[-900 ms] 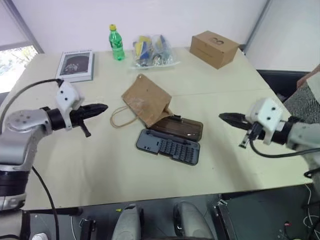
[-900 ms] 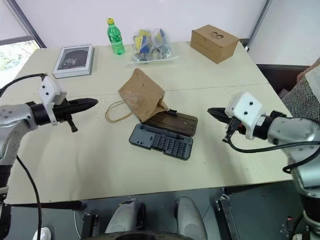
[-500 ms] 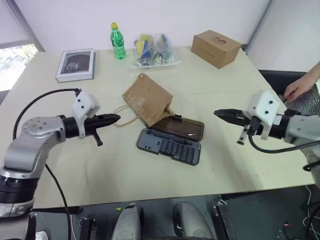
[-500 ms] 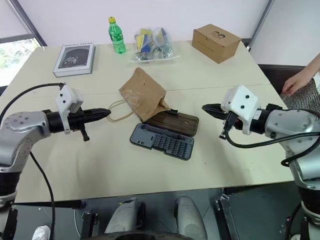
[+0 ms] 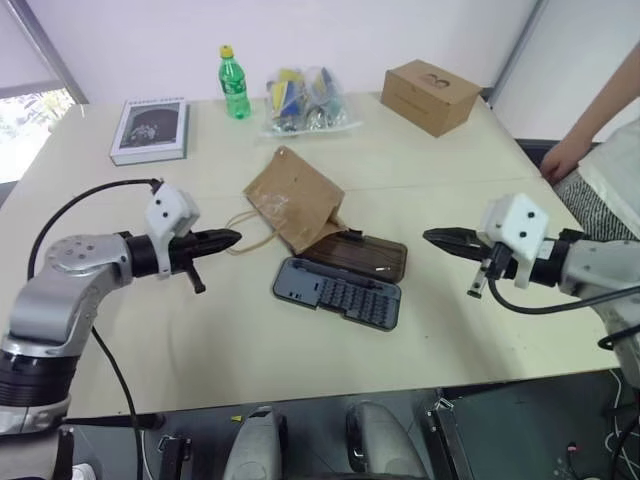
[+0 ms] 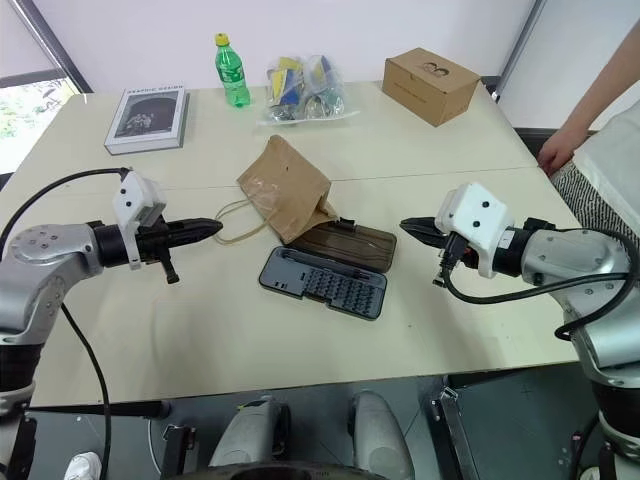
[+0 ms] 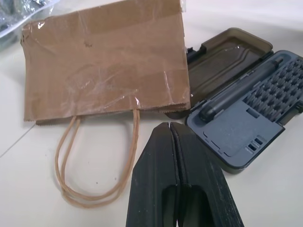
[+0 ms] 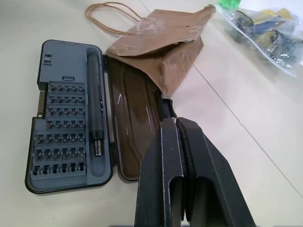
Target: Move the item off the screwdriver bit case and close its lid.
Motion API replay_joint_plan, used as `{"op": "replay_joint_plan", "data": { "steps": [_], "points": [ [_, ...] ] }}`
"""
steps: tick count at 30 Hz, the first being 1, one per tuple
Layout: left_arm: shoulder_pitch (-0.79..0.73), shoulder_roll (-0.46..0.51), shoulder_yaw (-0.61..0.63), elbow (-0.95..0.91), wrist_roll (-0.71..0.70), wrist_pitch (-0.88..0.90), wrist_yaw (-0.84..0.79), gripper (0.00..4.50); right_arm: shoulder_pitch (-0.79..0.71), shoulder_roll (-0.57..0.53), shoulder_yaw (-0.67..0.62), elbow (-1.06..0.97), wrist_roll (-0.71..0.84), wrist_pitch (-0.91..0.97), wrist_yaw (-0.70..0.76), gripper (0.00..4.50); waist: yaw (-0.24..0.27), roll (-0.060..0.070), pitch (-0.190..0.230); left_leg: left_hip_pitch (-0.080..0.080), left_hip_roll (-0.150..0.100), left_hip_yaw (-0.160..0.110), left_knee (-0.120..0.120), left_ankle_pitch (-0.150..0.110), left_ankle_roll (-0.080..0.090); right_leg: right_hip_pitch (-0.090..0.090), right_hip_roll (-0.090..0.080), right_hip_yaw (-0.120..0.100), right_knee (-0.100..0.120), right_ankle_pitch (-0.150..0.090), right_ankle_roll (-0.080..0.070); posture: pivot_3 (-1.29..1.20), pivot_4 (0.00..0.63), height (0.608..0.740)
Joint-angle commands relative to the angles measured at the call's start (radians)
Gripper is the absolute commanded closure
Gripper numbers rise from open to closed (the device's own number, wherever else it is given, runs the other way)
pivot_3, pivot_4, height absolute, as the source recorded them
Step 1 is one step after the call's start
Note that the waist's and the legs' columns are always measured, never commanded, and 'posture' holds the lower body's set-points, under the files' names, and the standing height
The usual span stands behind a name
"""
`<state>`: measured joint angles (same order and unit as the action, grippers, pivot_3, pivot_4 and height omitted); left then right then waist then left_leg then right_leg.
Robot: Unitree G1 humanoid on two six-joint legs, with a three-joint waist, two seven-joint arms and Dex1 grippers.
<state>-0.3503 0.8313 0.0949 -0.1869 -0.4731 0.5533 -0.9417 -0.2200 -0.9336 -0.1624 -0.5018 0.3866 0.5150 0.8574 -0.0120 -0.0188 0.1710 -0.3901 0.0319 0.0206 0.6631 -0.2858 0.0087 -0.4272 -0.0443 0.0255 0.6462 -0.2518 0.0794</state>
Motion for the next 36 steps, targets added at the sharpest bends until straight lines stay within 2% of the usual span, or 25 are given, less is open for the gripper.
{"op": "replay_joint_plan", "data": {
  "steps": [1, 13, 26, 29, 36],
  "points": [
    [-0.007, 0.009, 0.029, 0.002, 0.001, -0.03, -0.014, 4.5, 0.0, 0.003, -0.015, -0.034, 0.003, -0.006, -0.009, 4.48, 0.0, 0.0, 0.0, 0.0, 0.0, 0.0, 0.0, 0.0, 0.0, 0.0, 0.0, 0.0, 0.0, 0.0, 0.0, 0.0, 0.15, 0.74],
    [0.022, 0.002, 0.02, 0.019, 0.021, -0.069, -0.028, 4.5, -0.028, 0.07, 0.019, -0.036, 0.009, 0.019, -0.071, 4.48, -0.001, 0.0, 0.0, 0.0, 0.0, 0.0, 0.0, 0.0, 0.0, 0.0, 0.0, 0.0, 0.0, 0.0, 0.0, 0.0, 0.15, 0.74],
    [0.036, -0.009, 0.016, 0.037, 0.036, -0.1, -0.034, 4.5, -0.035, 0.089, 0.077, -0.048, 0.012, 0.051, -0.078, 4.48, -0.001, 0.0, 0.0, 0.0, 0.0, 0.0, 0.0, 0.0, 0.0, 0.0, 0.0, 0.0, 0.0, 0.0, 0.0, 0.0, 0.15, 0.74],
    [0.035, -0.013, 0.014, 0.043, 0.039, -0.107, -0.034, 4.5, -0.049, 0.114, 0.085, -0.047, 0.018, 0.061, -0.09, 3.64, -0.002, 0.0, 0.0, 0.0, 0.0, 0.0, 0.0, 0.0, 0.0, 0.0, 0.0, 0.0, 0.001, 0.0, 0.0, 0.0, 0.15, 0.74],
    [0.038, -0.021, 0.014, 0.052, 0.048, -0.113, -0.038, 4.5, -0.113, 0.176, 0.157, -0.037, -0.016, 0.089, -0.147, 0.11, -0.002, 0.0, 0.0, 0.0, 0.0, 0.0, 0.0, 0.0, 0.0, 0.0, 0.0, 0.0, 0.001, 0.0, 0.0, 0.0, 0.15, 0.74]
  ]
}}
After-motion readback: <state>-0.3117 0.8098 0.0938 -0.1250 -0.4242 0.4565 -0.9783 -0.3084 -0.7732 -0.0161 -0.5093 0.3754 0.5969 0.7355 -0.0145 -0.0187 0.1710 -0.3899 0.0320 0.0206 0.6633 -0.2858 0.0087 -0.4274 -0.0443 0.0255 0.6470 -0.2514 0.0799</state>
